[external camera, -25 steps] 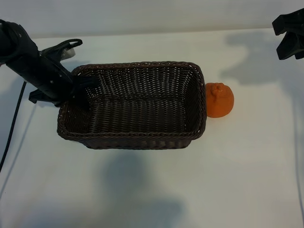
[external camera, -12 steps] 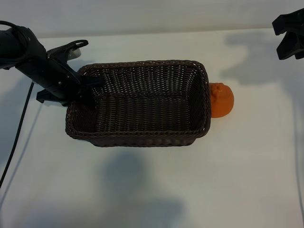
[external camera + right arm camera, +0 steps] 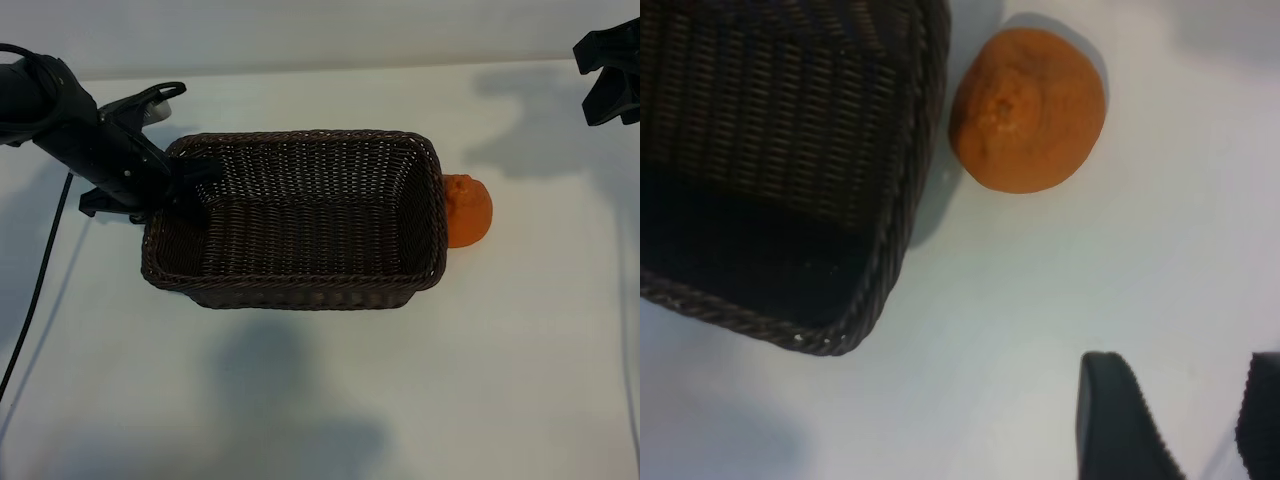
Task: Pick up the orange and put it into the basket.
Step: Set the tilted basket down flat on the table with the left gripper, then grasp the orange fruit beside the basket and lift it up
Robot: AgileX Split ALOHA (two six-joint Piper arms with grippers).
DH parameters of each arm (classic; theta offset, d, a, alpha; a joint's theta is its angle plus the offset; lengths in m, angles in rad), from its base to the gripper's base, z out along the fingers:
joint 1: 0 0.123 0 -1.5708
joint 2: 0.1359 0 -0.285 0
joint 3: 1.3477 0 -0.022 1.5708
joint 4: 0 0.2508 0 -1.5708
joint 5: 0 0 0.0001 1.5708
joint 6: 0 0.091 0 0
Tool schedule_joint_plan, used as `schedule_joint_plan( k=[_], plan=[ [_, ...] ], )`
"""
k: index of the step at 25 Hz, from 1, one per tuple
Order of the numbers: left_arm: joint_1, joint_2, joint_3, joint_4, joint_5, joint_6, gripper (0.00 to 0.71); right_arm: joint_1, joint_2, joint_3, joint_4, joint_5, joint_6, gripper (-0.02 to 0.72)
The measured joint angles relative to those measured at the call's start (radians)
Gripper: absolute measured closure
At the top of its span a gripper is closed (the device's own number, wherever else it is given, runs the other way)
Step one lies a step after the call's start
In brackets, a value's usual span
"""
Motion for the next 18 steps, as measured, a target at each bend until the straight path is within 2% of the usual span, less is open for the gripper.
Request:
schedule_joint_plan(
  k=[4, 7, 13, 18],
  plan=[
    [0.000, 0.000, 0.000, -0.001, 0.006, -0.016, 0.201, 0.000, 0.000, 0.000, 0.000, 0.000, 0.000, 0.376],
    [0.000, 0.000, 0.000, -0.002, 0.012, -0.027, 0.134, 0.000, 0.000, 0.000, 0.000, 0.000, 0.000, 0.376],
    [0.000, 0.000, -0.002, -0.005, 0.027, -0.030, 0.131, 0.000, 0.000, 0.000, 0.000, 0.000, 0.001, 0.376],
    [0.000, 0.000, -0.065, -0.005, 0.122, -0.031, 0.135, 0.000, 0.000, 0.000, 0.000, 0.000, 0.001, 0.376]
  ],
)
